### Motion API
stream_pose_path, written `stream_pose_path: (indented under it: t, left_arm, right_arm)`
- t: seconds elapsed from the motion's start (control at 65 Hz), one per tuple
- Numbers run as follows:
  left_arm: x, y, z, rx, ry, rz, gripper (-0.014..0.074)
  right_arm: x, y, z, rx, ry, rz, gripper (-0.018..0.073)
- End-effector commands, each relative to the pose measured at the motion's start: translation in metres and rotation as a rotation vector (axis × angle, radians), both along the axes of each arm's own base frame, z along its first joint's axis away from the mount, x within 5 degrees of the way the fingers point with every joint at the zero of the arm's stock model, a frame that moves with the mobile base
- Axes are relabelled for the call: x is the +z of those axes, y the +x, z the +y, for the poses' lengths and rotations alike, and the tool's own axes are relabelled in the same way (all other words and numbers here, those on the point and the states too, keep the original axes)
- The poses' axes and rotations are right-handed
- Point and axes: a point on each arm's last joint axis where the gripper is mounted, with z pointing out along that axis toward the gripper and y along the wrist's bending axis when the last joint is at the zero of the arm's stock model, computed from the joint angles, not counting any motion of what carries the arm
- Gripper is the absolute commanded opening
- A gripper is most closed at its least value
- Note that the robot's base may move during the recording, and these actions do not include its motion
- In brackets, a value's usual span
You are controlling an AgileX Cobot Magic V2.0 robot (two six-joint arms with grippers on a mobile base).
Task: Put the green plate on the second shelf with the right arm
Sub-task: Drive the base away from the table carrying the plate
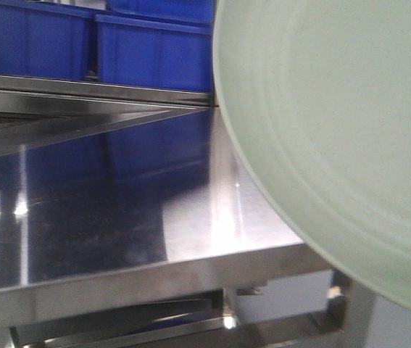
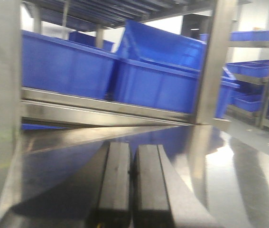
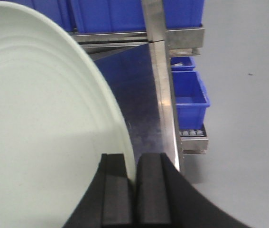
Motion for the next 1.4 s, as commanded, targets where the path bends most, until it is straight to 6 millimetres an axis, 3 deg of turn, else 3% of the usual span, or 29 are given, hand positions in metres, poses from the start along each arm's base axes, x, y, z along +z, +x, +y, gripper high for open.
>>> stream_pose_path:
  t: [0.0, 1.386]
  left_arm:
    - [-0.005, -0.0007, -0.0005, -0.009, -0.019, -0.059, 0.013]
    - [-0.005, -0.0007, -0.0005, -0.009, -0.019, -0.059, 0.013]
  right_arm:
    - [0.0182, 0.0011, 0.0004, -0.002, 0.037, -0.107, 0.0027]
    - [0.0182, 0.0011, 0.0004, -0.002, 0.037, -0.107, 0.0027]
